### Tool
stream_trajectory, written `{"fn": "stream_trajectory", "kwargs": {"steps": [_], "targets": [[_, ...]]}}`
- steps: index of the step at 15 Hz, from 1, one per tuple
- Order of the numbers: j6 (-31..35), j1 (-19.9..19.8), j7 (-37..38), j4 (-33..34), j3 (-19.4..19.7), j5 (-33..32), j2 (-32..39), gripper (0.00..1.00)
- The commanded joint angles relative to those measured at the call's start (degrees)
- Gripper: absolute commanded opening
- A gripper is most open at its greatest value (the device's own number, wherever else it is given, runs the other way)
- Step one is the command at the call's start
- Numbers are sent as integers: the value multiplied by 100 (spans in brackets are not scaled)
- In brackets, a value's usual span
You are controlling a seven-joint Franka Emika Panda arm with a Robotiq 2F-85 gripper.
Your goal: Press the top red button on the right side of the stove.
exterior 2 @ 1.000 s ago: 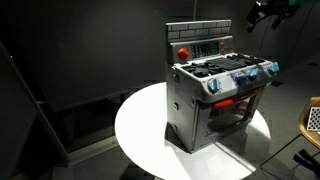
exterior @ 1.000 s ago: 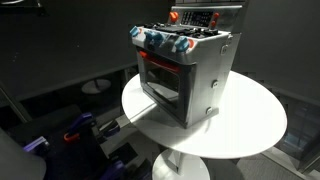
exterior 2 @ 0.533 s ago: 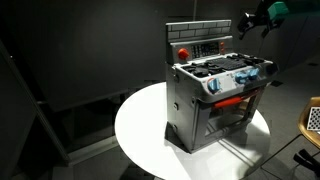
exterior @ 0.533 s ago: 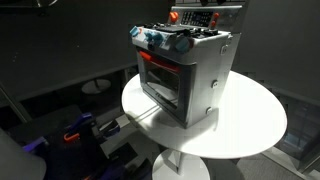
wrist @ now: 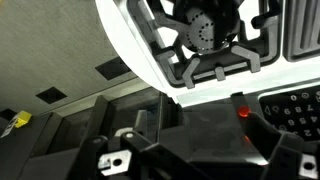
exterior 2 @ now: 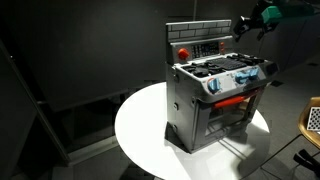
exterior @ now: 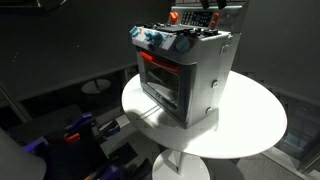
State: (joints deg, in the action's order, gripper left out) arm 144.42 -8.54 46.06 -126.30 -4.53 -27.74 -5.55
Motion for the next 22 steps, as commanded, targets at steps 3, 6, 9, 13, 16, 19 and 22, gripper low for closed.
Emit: {"fn": "stream_trajectory", "kwargs": {"steps": [3,6,9,13,16,19,22], "targets": [[150,150,85,68,203,-100,89,100],[257,175,91,120,256,-86,178,100],[381,200,107,169,299,-92,284,100],[476,237,164,256,341,-135,430,100],[520,280,203,342,385,-150,545,100],[514,333,236,489,442,-153,684,100],[503,410,304,640,524,-164,832,100]]}}
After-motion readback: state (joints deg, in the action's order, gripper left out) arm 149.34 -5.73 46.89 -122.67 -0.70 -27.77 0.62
